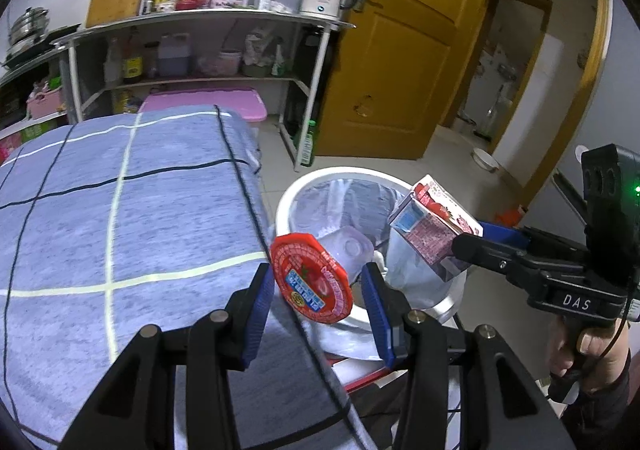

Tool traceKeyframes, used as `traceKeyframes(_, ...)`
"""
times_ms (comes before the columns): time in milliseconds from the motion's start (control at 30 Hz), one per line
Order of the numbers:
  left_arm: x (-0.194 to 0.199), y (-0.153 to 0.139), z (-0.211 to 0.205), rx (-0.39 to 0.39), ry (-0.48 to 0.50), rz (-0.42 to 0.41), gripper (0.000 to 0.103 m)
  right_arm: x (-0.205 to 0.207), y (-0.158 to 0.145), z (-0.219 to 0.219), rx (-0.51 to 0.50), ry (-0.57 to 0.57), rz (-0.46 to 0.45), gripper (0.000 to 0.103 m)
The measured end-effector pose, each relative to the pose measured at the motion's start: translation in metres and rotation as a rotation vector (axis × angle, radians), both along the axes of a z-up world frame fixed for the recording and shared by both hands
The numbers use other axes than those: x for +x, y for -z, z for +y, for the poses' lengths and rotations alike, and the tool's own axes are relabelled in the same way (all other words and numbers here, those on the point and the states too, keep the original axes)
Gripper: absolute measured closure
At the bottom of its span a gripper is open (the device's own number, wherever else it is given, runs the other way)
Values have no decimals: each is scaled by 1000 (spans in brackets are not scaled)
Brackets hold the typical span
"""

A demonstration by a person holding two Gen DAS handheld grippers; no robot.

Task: Collect trash
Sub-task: 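Carry the cup and milk carton over the bin with both grippers, then lower cup and carton into the bin and open both grippers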

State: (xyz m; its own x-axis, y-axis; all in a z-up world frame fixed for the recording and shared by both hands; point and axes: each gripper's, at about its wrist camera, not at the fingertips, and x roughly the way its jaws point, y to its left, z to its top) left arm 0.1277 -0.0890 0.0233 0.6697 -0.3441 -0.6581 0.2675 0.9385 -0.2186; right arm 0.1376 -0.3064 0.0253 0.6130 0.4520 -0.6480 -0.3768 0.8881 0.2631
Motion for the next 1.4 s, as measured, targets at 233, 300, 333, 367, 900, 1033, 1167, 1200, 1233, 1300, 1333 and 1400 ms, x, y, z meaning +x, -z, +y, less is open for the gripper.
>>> traceKeyframes(233,15,13,-23,19,49,35,56,8,13,-14,-9,34,38,47)
traceKeyframes(300,20,16,-27,24,55,44,56,11,17,-17,-15,39,46,47)
traceKeyframes(333,22,17,-29,26,58,48,56,12,18,-17,-18,42,48,47)
traceKeyframes(367,23,19,-32,29,59,52,56,14,20,-18,-20,44,51,47)
traceKeyframes(900,47,35,-53,41,98,98,55,32,41,-29,-41,68,108,47)
traceKeyframes(1033,50,37,-51,42,93,107,55,35,44,-29,-42,69,118,47)
traceKeyframes(1167,52,38,-50,37,88,117,45,37,47,-28,-46,68,126,47)
traceKeyframes(1200,52,38,-50,34,88,119,44,37,48,-27,-46,69,126,47)
traceKeyframes(1233,52,38,-50,31,88,118,43,37,48,-27,-47,68,125,47)
traceKeyframes(1300,51,37,-49,25,92,115,43,37,48,-26,-48,65,121,47)
traceKeyframes(1333,51,37,-49,23,95,114,42,35,48,-27,-49,65,119,47)
traceKeyframes(1400,50,36,-48,19,93,113,42,35,47,-27,-50,68,113,47)
